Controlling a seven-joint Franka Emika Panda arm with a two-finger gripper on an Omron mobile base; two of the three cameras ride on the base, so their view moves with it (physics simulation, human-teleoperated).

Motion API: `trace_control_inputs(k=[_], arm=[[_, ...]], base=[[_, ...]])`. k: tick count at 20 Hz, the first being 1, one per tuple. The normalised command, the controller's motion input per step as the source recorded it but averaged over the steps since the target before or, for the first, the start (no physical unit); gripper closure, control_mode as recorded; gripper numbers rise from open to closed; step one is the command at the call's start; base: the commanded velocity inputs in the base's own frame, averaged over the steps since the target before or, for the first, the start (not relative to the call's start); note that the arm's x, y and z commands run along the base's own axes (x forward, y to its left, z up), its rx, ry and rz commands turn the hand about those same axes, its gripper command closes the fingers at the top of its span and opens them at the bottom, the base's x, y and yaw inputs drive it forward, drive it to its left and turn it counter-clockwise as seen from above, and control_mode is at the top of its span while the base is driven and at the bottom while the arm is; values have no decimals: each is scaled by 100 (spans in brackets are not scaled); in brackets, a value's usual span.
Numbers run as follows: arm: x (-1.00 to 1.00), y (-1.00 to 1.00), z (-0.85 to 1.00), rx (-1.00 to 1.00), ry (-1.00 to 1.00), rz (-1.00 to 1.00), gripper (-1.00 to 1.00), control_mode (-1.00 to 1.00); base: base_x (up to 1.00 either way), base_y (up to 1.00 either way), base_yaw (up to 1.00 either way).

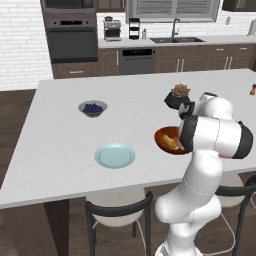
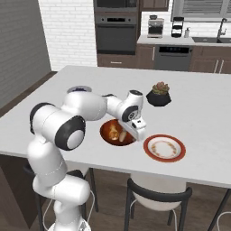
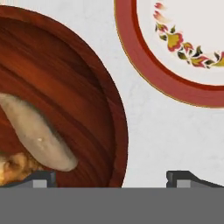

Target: Pick the chicken drumstick and sweet potato from their plates and place them in the bowl. Then put the bowl in the fridge.

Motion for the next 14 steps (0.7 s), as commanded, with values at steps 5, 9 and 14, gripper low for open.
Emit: trace_control_inputs(k=[5,9,14], arm=[[19,-34,-29,11,-4,-2,-100,-100],[0,-2,-21,3,-6,0,-100,-100],[0,2,-16,1,-10,0,-100,-100]], base=[[0,0,0],[0,0,0],[0,0,0]])
